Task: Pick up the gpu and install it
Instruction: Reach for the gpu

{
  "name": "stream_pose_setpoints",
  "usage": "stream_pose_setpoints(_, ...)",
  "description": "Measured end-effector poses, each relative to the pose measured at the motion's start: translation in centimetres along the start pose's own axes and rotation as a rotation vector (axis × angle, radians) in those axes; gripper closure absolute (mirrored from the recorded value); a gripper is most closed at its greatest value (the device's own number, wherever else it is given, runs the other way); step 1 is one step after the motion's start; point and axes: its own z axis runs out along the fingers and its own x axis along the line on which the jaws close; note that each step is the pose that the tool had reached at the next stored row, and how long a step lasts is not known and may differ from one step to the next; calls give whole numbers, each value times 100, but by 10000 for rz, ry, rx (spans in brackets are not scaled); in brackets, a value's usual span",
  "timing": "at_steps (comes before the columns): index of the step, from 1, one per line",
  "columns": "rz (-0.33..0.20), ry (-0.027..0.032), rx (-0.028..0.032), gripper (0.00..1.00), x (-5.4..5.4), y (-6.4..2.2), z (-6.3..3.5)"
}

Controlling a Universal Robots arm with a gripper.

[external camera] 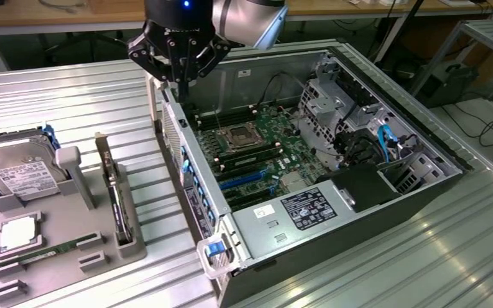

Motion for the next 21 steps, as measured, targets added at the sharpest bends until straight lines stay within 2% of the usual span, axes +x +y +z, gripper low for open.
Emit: stream_pose_setpoints(21,0,0,0,89,127,-29,-4)
